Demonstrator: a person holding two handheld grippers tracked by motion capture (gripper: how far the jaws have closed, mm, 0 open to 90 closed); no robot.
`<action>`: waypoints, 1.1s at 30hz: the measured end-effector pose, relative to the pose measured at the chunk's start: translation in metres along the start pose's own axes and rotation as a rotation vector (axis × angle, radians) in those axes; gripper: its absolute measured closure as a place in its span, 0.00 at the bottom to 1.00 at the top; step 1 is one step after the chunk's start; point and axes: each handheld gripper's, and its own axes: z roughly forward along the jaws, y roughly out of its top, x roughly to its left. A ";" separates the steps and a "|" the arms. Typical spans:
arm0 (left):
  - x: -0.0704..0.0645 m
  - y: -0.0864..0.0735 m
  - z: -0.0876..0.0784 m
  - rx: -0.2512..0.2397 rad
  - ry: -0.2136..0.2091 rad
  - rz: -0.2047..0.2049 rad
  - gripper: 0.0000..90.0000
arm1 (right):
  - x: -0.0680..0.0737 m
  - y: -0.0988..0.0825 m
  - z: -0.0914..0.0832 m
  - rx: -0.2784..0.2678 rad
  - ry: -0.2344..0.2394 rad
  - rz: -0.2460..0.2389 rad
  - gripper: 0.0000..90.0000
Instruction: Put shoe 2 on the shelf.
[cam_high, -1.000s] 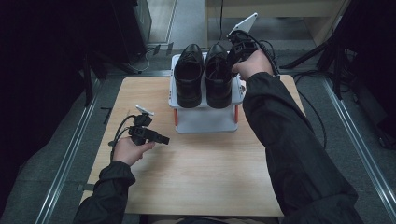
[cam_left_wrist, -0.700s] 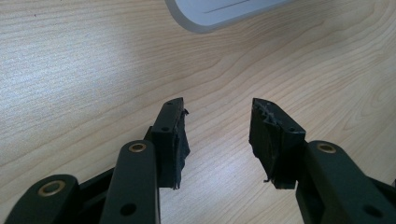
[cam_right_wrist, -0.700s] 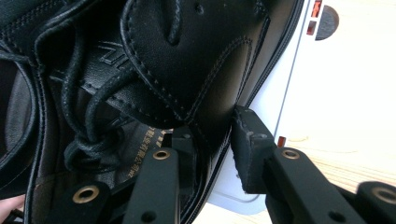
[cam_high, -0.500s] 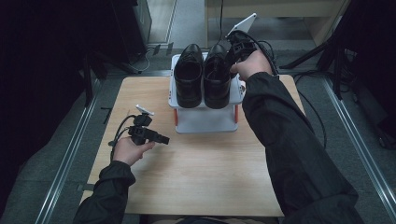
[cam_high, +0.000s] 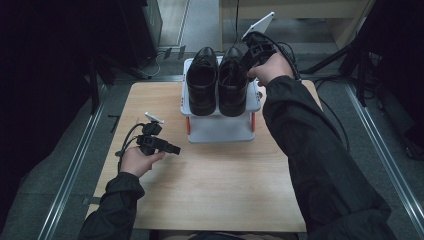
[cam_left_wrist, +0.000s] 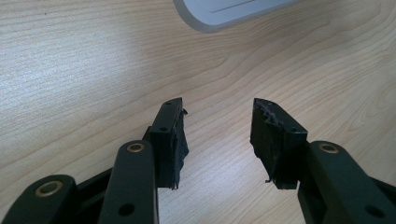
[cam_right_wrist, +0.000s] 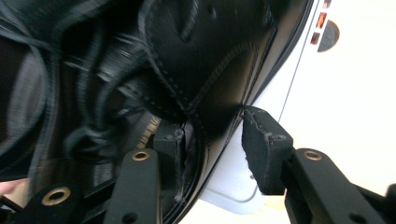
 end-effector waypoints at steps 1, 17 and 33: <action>0.000 0.000 0.000 0.000 0.002 -0.003 0.60 | 0.000 0.000 -0.002 -0.005 0.001 0.001 0.66; 0.003 0.000 -0.001 0.002 0.010 -0.003 0.59 | -0.019 -0.010 -0.035 -0.046 0.050 -0.073 0.62; 0.005 -0.001 0.000 0.002 0.020 -0.008 0.59 | -0.058 -0.043 -0.031 -0.097 0.081 -0.141 0.60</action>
